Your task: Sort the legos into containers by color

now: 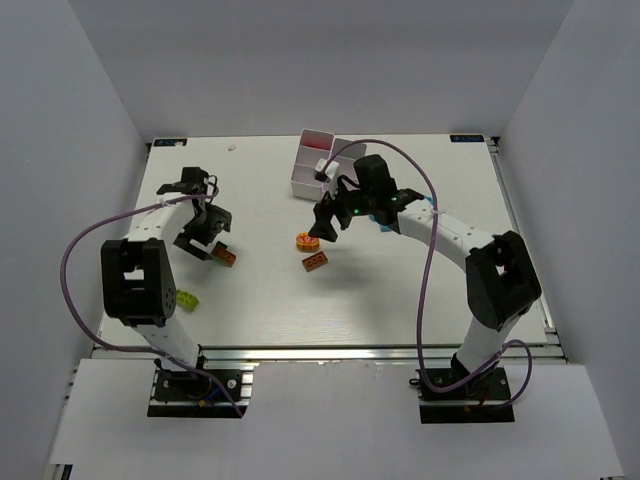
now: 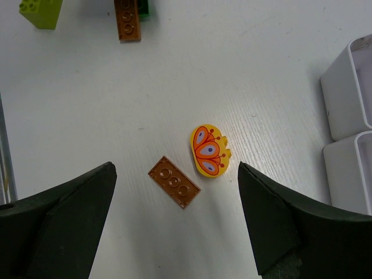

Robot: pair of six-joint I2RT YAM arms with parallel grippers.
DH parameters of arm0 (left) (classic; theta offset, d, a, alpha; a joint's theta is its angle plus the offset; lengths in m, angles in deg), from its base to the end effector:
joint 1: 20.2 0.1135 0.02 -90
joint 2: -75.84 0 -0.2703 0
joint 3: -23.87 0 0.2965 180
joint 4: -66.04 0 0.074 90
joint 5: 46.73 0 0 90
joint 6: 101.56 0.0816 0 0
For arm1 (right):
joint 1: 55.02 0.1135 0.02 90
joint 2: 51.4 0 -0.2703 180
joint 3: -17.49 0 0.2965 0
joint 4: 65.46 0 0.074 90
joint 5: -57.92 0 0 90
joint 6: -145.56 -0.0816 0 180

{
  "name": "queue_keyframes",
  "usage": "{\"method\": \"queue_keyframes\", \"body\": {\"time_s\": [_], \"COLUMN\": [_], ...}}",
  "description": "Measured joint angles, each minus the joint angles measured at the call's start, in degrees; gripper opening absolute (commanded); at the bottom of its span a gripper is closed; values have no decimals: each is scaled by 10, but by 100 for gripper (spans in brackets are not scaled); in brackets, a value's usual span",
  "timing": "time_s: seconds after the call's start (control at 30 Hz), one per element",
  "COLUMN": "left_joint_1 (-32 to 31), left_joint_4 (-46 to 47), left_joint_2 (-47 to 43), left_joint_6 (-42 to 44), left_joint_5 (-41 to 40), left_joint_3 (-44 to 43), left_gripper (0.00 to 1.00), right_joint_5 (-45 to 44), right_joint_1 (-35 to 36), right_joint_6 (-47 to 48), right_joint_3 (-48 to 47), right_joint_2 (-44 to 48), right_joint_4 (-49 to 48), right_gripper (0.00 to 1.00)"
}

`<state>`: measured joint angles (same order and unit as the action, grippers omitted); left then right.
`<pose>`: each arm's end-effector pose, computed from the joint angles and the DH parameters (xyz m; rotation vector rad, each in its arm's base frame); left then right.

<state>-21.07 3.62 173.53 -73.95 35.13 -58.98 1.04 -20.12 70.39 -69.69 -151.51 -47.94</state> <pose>0.3770 0.0058 0.1545 -1.4917 2.4617 0.0059 0.3675 0.3107 0.2411 -1.1957 1.7384 0.8164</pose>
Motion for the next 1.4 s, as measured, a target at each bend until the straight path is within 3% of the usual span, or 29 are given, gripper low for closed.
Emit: {"method": "queue_keyframes", "body": {"time_s": [0.1,0.13,0.23,0.67,1.4], "left_joint_1": [0,0,0,-33,-75], "left_joint_4": [-29,-36,-50,-62,-72], "left_joint_2": [14,14,14,83,134], "left_joint_6": [1,2,6,7,4], "left_joint_5": [-5,-6,-7,-8,-87], "left_joint_3": [-17,-19,-22,-42,-52], "left_gripper": [90,81,78,78,60], "right_joint_5": [-2,-2,-3,-12,-16], "right_joint_1": [1,1,1,1,-6], "right_joint_6": [-9,-11,-17,-27,-33], "right_joint_3": [0,0,0,4,14], "right_joint_2": [1,1,1,8,23], "right_joint_4": [-5,-7,-14,-24,-34], "right_gripper": [89,89,89,89,89]}}
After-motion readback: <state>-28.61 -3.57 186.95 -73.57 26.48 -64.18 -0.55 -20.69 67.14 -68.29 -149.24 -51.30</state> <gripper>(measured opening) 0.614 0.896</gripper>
